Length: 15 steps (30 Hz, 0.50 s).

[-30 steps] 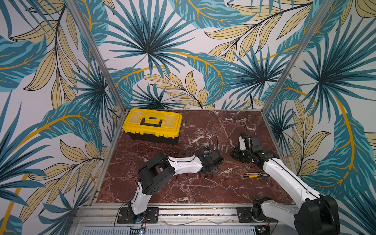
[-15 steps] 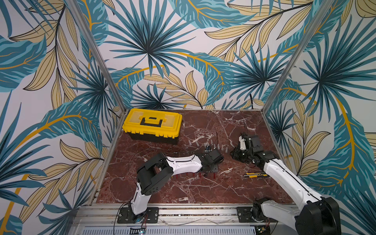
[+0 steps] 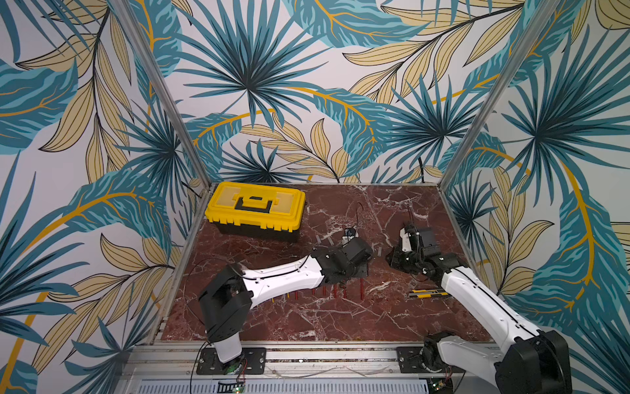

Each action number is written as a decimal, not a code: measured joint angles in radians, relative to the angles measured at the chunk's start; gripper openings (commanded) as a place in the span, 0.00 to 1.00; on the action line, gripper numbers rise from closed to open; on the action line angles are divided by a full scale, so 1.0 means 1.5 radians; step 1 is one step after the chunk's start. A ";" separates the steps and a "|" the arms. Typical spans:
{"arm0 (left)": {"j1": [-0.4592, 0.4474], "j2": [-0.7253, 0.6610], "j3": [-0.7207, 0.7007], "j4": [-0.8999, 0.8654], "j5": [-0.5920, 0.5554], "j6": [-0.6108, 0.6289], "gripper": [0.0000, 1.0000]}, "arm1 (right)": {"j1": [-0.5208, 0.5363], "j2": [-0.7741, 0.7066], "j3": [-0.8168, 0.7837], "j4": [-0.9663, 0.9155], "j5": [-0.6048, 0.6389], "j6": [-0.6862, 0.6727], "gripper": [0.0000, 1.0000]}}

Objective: Remove protective caps from carving knives
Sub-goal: Place the carving knife at the center of the board.

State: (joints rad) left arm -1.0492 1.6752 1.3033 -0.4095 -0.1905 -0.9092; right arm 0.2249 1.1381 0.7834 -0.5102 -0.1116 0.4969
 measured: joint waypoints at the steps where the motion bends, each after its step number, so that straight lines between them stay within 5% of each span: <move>1: 0.000 -0.034 -0.013 0.001 -0.014 0.003 0.37 | 0.001 0.000 0.000 0.000 0.003 0.000 0.25; 15: 0.072 -0.394 -0.255 -0.065 -0.207 -0.046 0.48 | 0.040 0.022 0.000 -0.001 0.035 0.000 0.26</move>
State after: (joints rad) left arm -0.9417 1.0840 0.9207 -0.5068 -0.5011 -0.9787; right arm 0.2848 1.1706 0.7834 -0.5114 -0.0593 0.4969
